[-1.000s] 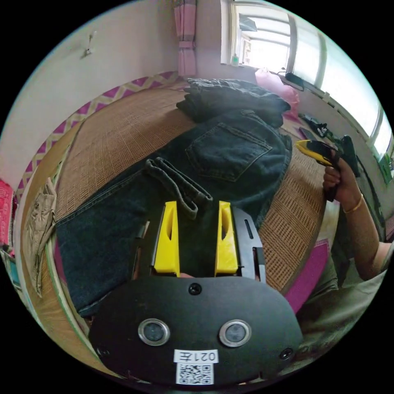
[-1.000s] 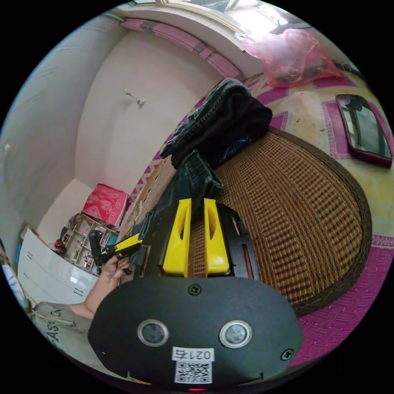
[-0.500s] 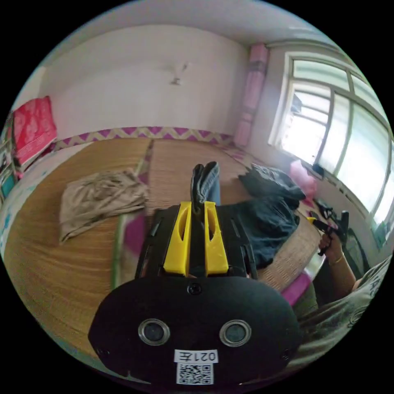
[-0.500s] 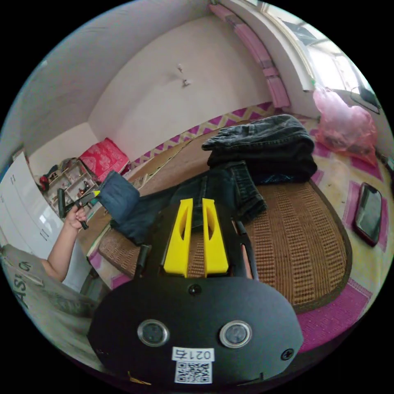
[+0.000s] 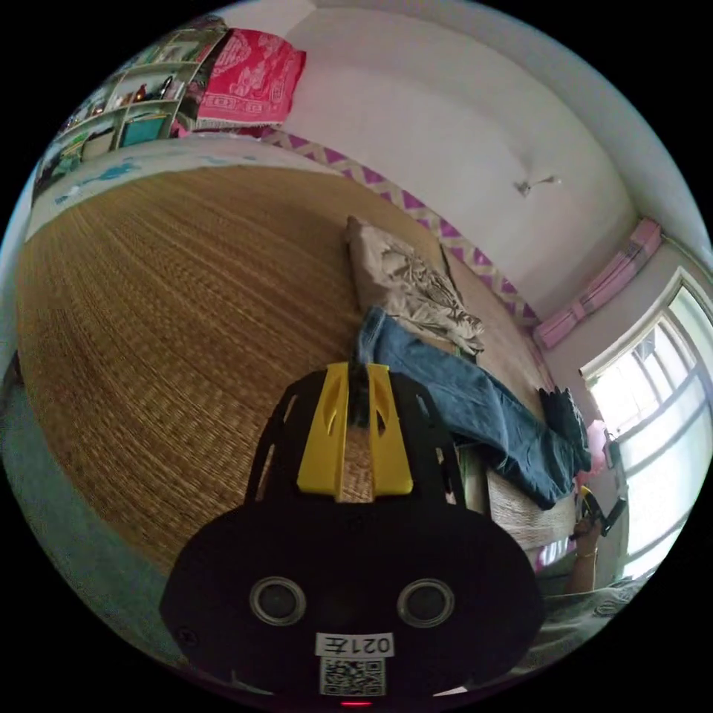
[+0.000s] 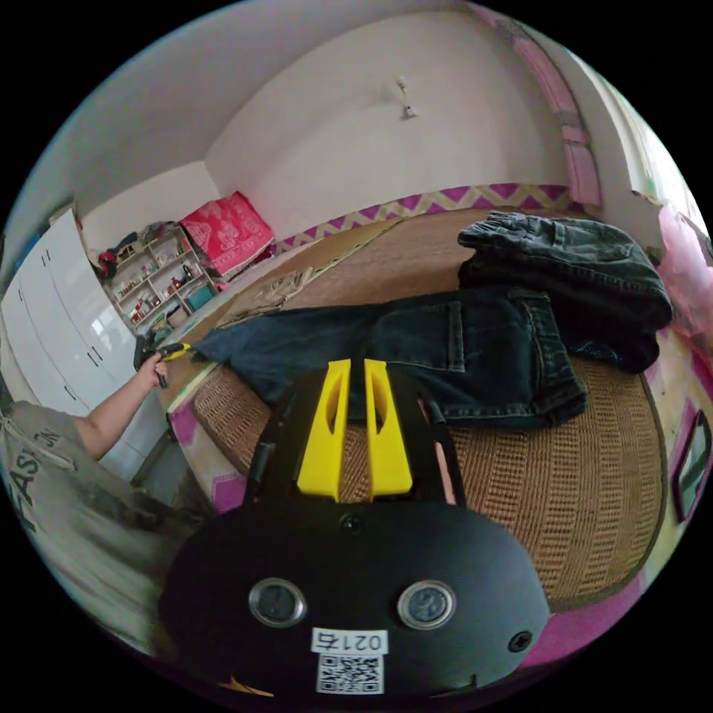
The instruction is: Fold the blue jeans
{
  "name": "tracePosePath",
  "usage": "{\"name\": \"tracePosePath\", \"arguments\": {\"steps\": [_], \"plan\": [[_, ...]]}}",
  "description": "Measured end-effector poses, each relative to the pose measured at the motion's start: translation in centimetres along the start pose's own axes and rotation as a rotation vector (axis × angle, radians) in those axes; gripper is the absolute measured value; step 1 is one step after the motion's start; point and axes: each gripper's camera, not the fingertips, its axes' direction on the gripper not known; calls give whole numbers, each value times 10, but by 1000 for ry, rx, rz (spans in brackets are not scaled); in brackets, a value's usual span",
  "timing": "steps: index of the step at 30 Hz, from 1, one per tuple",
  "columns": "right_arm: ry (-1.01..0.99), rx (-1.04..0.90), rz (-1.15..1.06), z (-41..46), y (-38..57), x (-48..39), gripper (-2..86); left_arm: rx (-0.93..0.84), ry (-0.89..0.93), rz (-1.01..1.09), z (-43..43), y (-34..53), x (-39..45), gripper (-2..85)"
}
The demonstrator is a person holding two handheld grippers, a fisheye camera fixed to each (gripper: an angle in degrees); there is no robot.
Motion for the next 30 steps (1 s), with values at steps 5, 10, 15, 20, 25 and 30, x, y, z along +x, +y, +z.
{"name": "tracePosePath", "arguments": {"steps": [5, 10, 15, 20, 25, 30], "plan": [[145, -97, -150, 34, -43, 10, 64, 64, 69, 232, -15, -20, 33, 3], [214, -209, -378, 81, -93, 23, 82, -105, 122, 537, 38, -30, 108, 50], [160, -372, -550, 123, -135, 38, 98, -243, 113, 750, 98, -50, 158, 72], [127, -542, -614, 153, -162, 55, 101, -334, 175, 875, 133, -74, 169, 87], [-3, -594, -582, 159, -167, 69, 78, -406, 203, 917, 146, -82, 164, 106], [5, -505, -638, 136, -160, 65, 6, -441, 157, 938, 155, -79, 153, 105]]}}
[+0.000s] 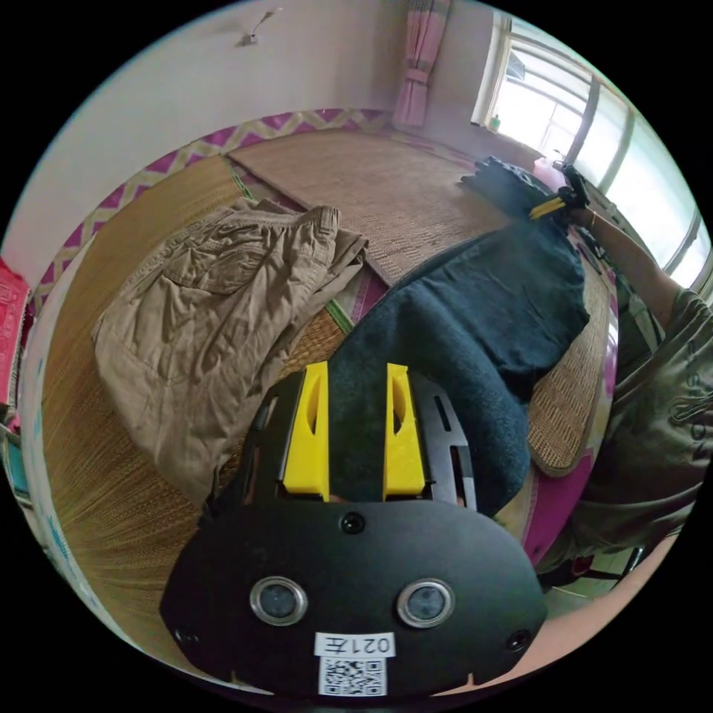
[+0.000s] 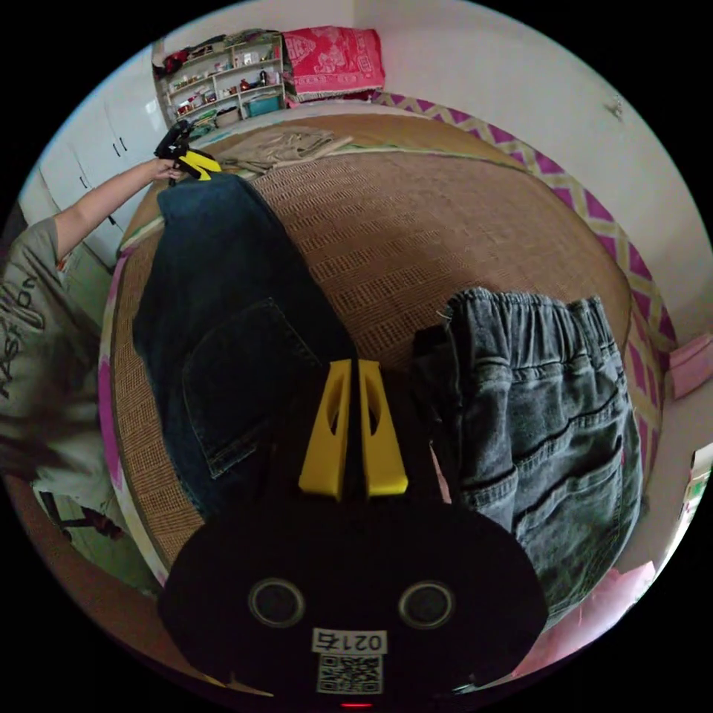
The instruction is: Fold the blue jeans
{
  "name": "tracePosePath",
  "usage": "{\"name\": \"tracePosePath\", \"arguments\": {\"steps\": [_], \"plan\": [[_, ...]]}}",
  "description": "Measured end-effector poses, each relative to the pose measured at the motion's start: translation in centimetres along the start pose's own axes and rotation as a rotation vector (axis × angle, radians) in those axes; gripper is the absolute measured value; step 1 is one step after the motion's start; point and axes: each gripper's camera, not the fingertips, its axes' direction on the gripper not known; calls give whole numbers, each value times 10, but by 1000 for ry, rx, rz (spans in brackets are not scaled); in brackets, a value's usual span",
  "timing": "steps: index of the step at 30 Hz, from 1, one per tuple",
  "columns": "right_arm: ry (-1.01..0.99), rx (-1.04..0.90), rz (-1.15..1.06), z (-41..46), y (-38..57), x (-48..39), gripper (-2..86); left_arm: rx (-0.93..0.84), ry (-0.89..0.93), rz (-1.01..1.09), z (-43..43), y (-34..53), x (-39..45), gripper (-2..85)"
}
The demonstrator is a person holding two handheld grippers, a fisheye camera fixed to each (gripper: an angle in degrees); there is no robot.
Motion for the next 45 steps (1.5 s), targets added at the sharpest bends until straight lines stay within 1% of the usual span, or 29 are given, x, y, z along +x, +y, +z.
{"name": "tracePosePath", "arguments": {"steps": [3, 4, 6, 9, 12, 15, 17, 20, 23, 25, 27, 29, 31, 33, 35, 36, 37, 38, 39, 40, 41, 42, 44, 45], "plan": [[37, 39, -21, -10, 9, -13, -7, 19, -55, -40, 1, 9, -7, 57], [49, 46, -21, -13, 12, -16, -8, 31, -73, -35, 0, 12, -7, 21], [63, 55, -18, -17, 15, -21, -9, 35, -83, -22, -2, 16, -6, 1], [79, 68, -17, -26, 22, -28, -10, 79, -147, 38, -15, 25, 3, -7], [72, 146, -15, -52, 37, -38, -10, 204, -157, 58, -52, 42, 12, -9], [54, 272, -14, -94, 67, -58, -10, 316, -168, 127, -100, 67, 37, -9], [23, 385, -54, -135, 105, -87, -10, 404, -169, 193, -146, 100, 65, -10], [-26, 461, -139, -174, 159, -135, -10, 449, -163, 246, -189, 151, 98, -9], [-72, 410, -187, -181, 207, -184, -10, 405, -129, 241, -199, 205, 120, -9], [-118, 365, -191, -170, 231, -210, -10, 356, -98, 201, -189, 236, 126, -9], [-170, 307, -180, -150, 250, -231, -10, 331, -20, 140, -173, 264, 125, -9], [-218, 197, -146, -107, 269, -252, -10, 262, 50, 47, -139, 296, 122, -9], [-238, 136, -94, -73, 281, -260, -9, 241, 107, -42, -116, 318, 116, -9], [-231, 126, -16, -50, 293, -259, -8, 318, 148, -136, -110, 339, 107, -9], [-252, 209, 93, -50, 310, -252, -2, 447, 203, -202, -125, 357, 97, -8], [-248, 212, 103, -52, 312, -252, 2, 490, 192, -216, -133, 360, 95, -8], [-230, 192, 116, -57, 316, -254, 10, 587, 169, -243, -149, 366, 88, -6], [-224, 164, 106, -63, 319, -257, 37, 646, 135, -288, -163, 369, 78, -4], [-230, 161, 99, -67, 321, -257, 51, 656, 98, -317, -169, 367, 72, -1], [-243, 190, 103, -78, 327, -255, 69, 637, -10, -390, -177, 361, 59, 5], [-242, 251, 129, -90, 333, -249, 81, 572, -92, -452, -177, 349, 42, 23], [-232, 284, 148, -96, 336, -246, 85, 532, -100, -468, -175, 341, 32, 32], [-188, 399, 190, -110, 340, -238, 85, 388, -102, -546, -156, 308, -11, 72], [-181, 422, 196, -112, 340, -237, 84, 360, -109, -577, -151, 301, -22, 82]]}}
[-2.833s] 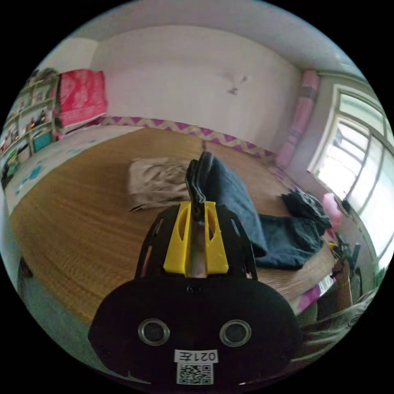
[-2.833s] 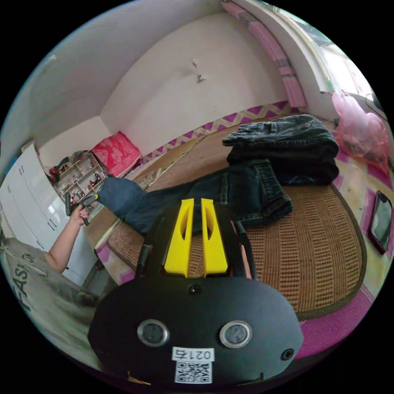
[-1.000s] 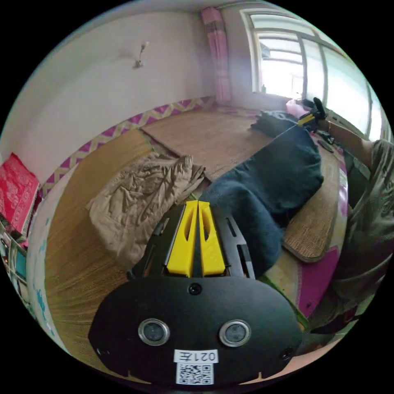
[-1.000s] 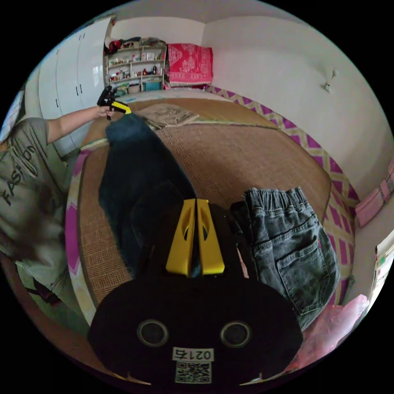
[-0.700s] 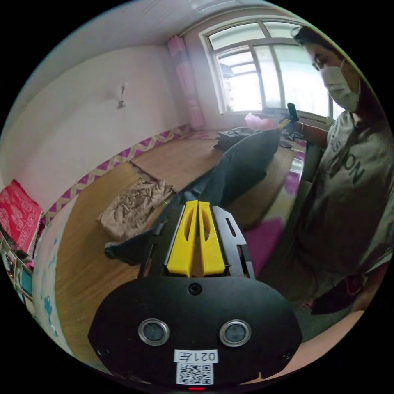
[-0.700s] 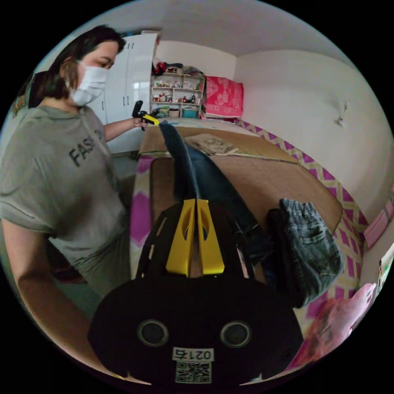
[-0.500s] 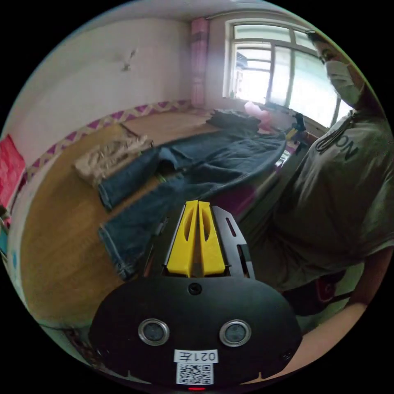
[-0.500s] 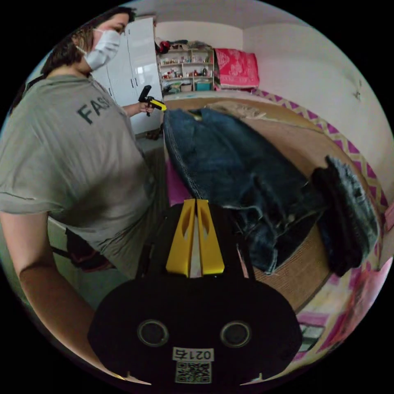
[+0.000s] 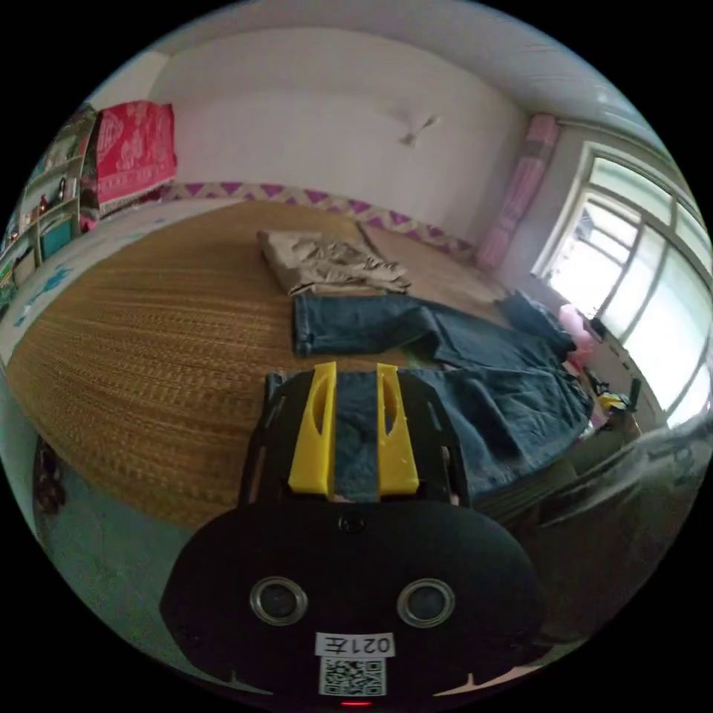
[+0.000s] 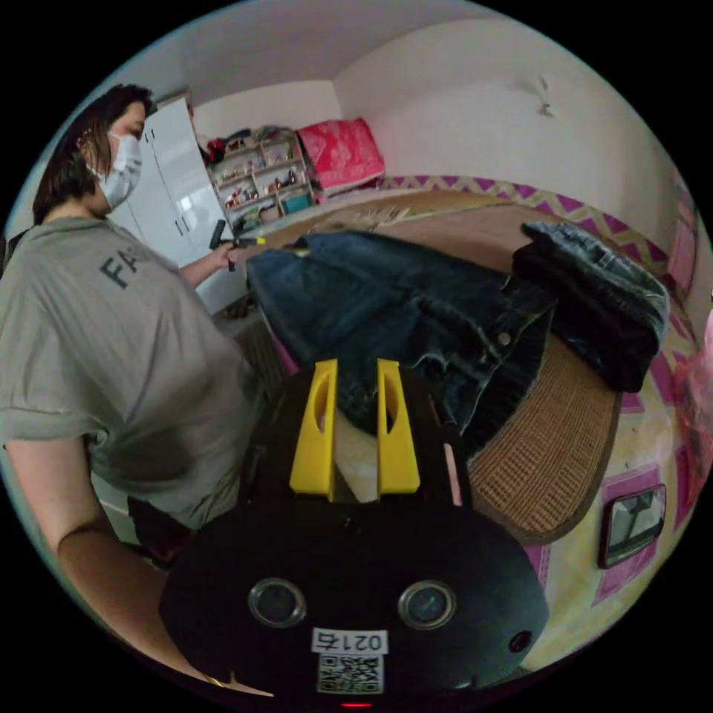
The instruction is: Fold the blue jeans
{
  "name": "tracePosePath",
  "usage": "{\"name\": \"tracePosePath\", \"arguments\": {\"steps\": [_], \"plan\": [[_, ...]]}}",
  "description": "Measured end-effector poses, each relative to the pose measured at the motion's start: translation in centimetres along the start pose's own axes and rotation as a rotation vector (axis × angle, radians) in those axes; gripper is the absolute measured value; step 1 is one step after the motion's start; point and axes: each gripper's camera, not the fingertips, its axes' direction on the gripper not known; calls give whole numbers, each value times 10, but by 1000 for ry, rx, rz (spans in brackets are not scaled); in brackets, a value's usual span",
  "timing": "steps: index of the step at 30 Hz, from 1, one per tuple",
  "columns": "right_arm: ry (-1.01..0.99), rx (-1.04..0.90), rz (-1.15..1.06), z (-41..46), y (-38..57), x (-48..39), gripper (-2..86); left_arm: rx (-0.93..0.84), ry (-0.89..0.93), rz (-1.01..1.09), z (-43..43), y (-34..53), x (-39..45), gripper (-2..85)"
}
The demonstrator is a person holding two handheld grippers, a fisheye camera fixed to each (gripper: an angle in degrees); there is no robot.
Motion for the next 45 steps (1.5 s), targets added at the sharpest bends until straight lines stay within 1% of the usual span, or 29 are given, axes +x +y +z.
{"name": "tracePosePath", "arguments": {"steps": [1, 2, 3, 5, 7, 10, 12, 14, 15, 16, 17, 19, 20, 24, 25, 28, 30, 31, 32, 33, 35, 37, 39, 42, 44, 45], "plan": [[5, 37, 7, 0, -2, 1, 83, -75, -50, -84, 21, -18, -14, 97], [4, 61, 12, 3, -4, 1, 80, -167, -42, -174, 42, -34, -31, 107], [3, 68, 13, 5, -5, 1, 78, -188, -21, -211, 50, -41, -38, 108], [-5, 81, 14, 14, -7, -3, 75, -178, 22, -313, 63, -59, -59, 98], [-9, 86, 17, 20, -4, -6, 70, -207, 1, -339, 70, -67, -66, 74], [-13, 73, 30, 30, 4, -9, 64, -248, 47, -334, 69, -73, -76, 47], [-11, 63, 39, 35, 8, -9, 60, -165, 81, -306, 53, -77, -78, 34], [4, 43, 44, 41, 12, -9, 59, -22, 130, -255, 28, -82, -79, 12], [7, 39, 43, 43, 12, -9, 59, -10, 127, -245, 26, -83, -80, 7], [8, 35, 42, 47, 12, -7, 59, -41, 99, -247, 30, -83, -83, 3], [4, 32, 41, 51, 11, -6, 59, -128, 69, -271, 44, -82, -89, 0], [2, 30, 35, 57, 9, -4, 60, -238, 46, -298, 64, -78, -96, -2], [-2, 33, 29, 61, 7, -4, 60, -236, 52, -305, 67, -76, -99, -3], [3, 7, -4, 75, -2, -7, 63, -128, 85, -324, 56, -72, -102, -3], [6, -15, -21, 81, -5, -10, 65, -79, 77, -317, 49, -70, -102, -4], [-5, -45, -65, 98, -11, -16, 69, 31, -56, -290, 25, -66, -97, -5], [-17, -64, -89, 110, -16, -21, 71, 43, -29, -271, 16, -64, -94, 0], [-17, -80, -108, 119, -19, -25, 73, 34, 27, -231, 12, -63, -89, 6], [-18, -100, -131, 129, -22, -30, 75, -13, 58, -178, 11, -62, -79, 50], [-20, -112, -142, 134, -24, -33, 76, -54, 48, -167, 12, -62, -73, 72], [-26, -155, -206, 153, -28, -48, 80, -173, 1, -103, 14, -53, -43, 144], [-35, -162, -241, 164, -30, -58, 82, -191, -14, -69, 13, -40, -18, 163], [-27, -179, -267, 176, -31, -66, 83, -177, 8, -63, 12, -27, 2, 164], [-24, -192, -307, 191, -35, -76, 83, -68, 42, -92, 5, -18, 23, 146], [-47, -195, -315, 199, -38, -79, 84, 31, 123, -84, 6, -24, 35, 93], [-51, -195, -317, 200, -39, -79, 84, 40, 132, -77, 8, -27, 40, 73]]}}
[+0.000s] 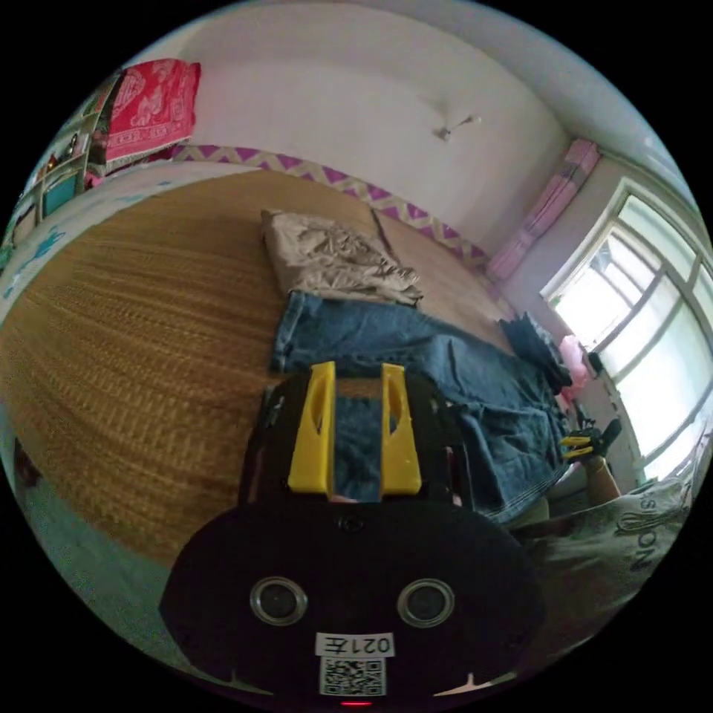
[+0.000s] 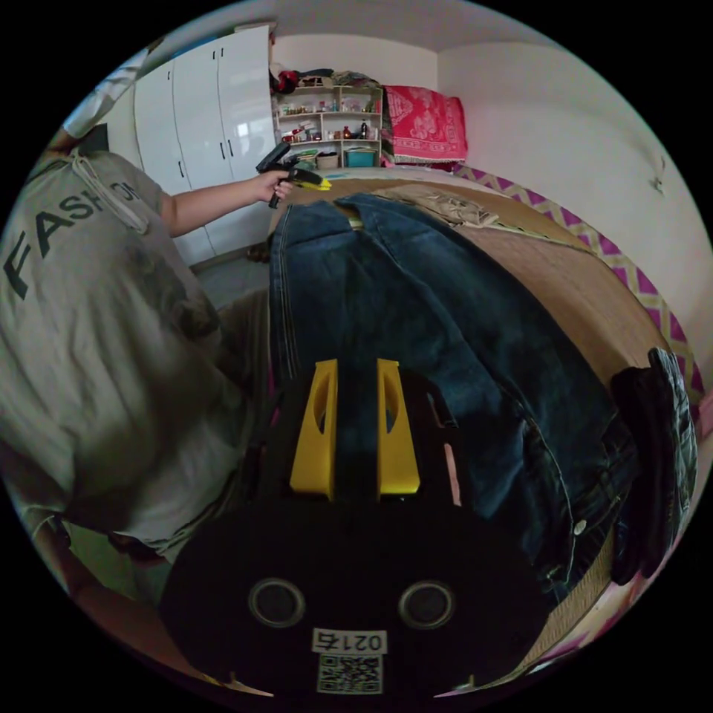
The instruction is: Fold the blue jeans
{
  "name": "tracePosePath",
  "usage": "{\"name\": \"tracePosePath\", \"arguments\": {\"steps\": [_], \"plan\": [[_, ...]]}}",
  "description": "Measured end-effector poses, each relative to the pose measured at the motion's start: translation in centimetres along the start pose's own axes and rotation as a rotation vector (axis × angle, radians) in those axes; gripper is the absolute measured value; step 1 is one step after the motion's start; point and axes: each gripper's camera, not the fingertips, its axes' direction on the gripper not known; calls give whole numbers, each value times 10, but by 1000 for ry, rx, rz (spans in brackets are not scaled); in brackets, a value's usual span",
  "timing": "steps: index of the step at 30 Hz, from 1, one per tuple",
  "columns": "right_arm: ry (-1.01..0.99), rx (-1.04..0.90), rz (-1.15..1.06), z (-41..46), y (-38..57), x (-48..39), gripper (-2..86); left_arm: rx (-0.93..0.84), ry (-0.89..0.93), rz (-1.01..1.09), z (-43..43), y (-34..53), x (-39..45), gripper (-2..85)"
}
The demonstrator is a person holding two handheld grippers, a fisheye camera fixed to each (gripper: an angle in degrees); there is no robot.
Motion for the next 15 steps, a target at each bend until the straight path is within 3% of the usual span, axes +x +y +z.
{"name": "tracePosePath", "arguments": {"steps": [2, 5, 8, 15], "plan": [[1, -3, -11, 3, -3, -3, 84, -59, 20, 78, 25, -14, 21, 26], [8, 1, -10, 3, -4, -8, 84, -184, 64, 203, 67, -28, 52, 21], [15, 2, 5, 0, -2, -11, 84, -387, -168, 379, 107, -17, 78, 6], [70, -87, 65, -3, 1, 3, 75, -395, -185, 370, 93, 4, 83, -8]]}}
